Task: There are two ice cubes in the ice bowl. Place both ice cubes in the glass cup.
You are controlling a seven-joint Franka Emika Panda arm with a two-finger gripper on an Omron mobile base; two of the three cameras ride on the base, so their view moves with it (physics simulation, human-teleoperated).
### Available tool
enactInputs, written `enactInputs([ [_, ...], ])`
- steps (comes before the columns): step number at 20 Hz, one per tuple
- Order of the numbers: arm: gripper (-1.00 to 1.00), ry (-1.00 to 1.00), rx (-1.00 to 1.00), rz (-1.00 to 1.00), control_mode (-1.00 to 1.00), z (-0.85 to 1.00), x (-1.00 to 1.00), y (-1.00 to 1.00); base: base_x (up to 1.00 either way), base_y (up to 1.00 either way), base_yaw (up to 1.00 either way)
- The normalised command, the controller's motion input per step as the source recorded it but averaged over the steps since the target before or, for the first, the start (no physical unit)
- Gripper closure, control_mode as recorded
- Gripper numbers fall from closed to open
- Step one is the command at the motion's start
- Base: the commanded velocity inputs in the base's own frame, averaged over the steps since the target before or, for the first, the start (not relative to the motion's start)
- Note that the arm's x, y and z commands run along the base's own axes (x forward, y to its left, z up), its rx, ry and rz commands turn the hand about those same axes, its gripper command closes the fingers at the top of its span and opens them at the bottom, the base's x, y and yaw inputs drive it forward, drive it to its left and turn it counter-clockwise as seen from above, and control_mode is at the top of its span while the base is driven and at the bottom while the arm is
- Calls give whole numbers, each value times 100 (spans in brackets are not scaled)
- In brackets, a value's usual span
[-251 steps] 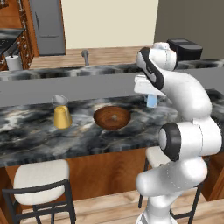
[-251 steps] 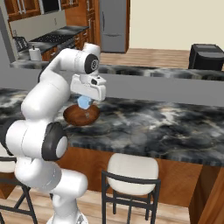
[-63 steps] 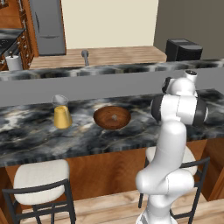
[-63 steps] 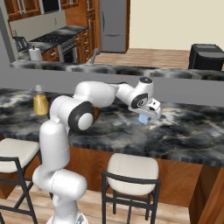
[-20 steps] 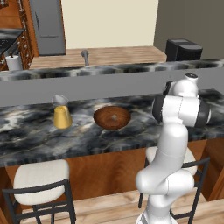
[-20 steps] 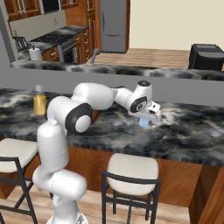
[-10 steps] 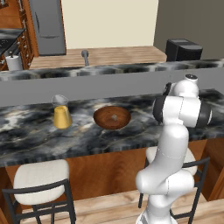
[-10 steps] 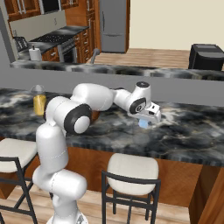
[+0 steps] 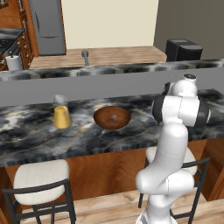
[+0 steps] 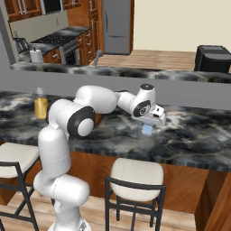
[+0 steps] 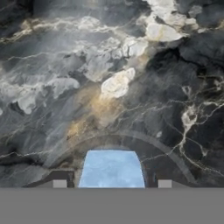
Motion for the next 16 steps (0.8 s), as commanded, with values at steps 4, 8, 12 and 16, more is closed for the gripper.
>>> enactInputs([
  [4,-100,0,0,0,-100,14,0,0,0,0,0],
  [8,-100,-7,0,0,-100,45,-5,1,0,0,0],
  [12,-100,-20,0,0,-100,77,-21,28,0,0,0],
  [16,-100,-9,2,0,-100,38,-18,78,0,0,0],
])
